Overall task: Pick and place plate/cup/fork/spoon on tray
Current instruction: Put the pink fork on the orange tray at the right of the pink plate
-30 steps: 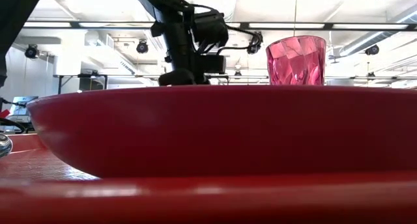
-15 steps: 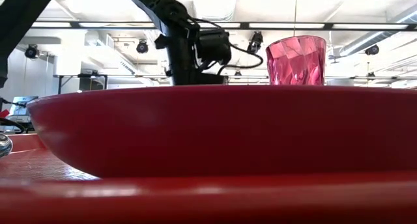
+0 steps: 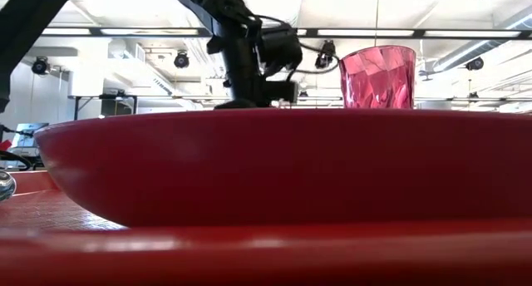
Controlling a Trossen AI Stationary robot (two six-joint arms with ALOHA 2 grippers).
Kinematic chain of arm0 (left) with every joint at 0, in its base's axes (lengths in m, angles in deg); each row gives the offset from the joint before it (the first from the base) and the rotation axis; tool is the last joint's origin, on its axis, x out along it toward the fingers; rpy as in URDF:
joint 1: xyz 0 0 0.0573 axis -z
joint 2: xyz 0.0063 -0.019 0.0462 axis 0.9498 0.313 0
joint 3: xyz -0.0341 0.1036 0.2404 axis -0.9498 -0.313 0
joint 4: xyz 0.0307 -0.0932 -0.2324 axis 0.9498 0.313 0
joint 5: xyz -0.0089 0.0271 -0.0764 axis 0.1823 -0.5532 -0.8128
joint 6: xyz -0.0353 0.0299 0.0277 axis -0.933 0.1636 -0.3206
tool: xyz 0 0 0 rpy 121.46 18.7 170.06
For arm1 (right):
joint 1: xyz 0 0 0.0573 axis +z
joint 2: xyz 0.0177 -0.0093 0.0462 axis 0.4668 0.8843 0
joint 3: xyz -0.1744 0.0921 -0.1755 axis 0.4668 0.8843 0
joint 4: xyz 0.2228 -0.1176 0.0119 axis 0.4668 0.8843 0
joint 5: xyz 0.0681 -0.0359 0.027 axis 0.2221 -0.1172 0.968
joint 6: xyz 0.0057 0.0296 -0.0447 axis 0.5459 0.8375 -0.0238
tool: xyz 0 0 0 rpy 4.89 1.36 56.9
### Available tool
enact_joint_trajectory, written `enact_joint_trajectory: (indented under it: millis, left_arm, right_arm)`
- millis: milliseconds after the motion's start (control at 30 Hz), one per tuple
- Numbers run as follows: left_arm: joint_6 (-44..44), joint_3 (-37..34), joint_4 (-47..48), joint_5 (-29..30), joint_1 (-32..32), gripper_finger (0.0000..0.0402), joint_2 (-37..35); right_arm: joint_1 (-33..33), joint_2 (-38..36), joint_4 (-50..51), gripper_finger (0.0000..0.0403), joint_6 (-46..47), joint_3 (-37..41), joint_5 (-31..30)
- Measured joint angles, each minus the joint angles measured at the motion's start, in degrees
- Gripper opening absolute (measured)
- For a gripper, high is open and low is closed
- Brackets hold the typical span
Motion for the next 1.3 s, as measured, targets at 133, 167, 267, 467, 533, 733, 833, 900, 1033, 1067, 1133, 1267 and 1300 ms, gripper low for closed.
enact_joint_trajectory:
  millis: [133,167,267,467,533,733,833,900,1033,1067,1133,1267,1300]
  left_arm:
    - [0.1,0.0,1.5,-0.2,-0.2,0.016,2.1]
    - [0.1,0.0,1.6,-0.4,-0.2,0.016,2.5]
    - [0.5,0.0,1.5,-0.4,-0.2,0.016,3.8]
    - [2.0,0.1,1.3,-0.5,-0.5,0.016,4.5]
    - [2.1,0.3,1.4,-0.5,-0.5,0.0159,4.6]
    - [3.4,0.4,1.6,-0.3,-0.5,0.0106,4.7]
    - [3.2,0.4,1.6,0.0,-0.4,0.0038,4.7]
    - [3.0,0.4,1.3,0.1,-0.5,0.0024,4.7]
    - [3.0,0.4,1.4,0.3,-0.4,0.0024,4.6]
    - [3.0,0.4,1.7,0.6,-0.4,0.0024,4.4]
    - [2.6,0.8,5.1,1.5,-0.3,0.0024,3.9]
    - [0.1,3.1,14.4,2.7,-0.2,0.0024,0.9]
    - [-0.5,3.2,15.9,2.7,-0.1,0.0024,-0.7]
  right_arm:
    - [0.0,0.0,0.0,0.0009,0.0,0.0,0.0]
    - [0.0,0.0,0.0,0.0009,0.0,0.0,0.0]
    - [0.0,0.0,0.0,0.0009,0.0,0.0,0.0]
    - [0.0,0.0,0.0,0.0009,0.0,0.0,0.0]
    - [0.0,0.0,0.0,0.0009,0.0,0.0,0.0]
    - [0.0,0.0,0.0,0.0009,0.0,0.0,0.0]
    - [0.0,0.0,0.0,0.0009,0.0,0.0,0.0]
    - [0.0,0.0,0.0,0.0009,0.0,0.0,-0.3]
    - [0.0,0.0,0.0,0.0009,0.0,0.0,-0.5]
    - [0.0,0.0,0.0,0.0009,0.0,0.0,-0.5]
    - [0.0,0.0,0.0,0.0009,0.0,0.0,-0.5]
    - [0.0,0.0,0.0,0.0009,0.0,0.0,-0.5]
    - [0.0,0.0,0.0,0.0009,0.0,0.0,-0.5]
